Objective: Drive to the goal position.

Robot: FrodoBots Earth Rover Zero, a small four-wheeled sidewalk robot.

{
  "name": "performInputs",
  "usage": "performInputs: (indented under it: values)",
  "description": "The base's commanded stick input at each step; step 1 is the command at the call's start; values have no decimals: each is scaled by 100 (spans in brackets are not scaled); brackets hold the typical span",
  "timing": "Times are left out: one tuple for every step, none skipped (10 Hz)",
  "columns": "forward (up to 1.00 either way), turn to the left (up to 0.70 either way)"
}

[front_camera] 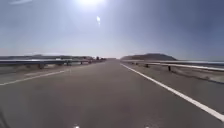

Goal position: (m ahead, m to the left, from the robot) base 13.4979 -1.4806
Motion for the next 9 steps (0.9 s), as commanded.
performInputs:
  values:
    - [100, 0]
    - [100, 0]
    - [100, 0]
    - [100, 0]
    - [100, 0]
    - [100, 0]
    - [100, 0]
    - [100, 0]
    - [100, 0]
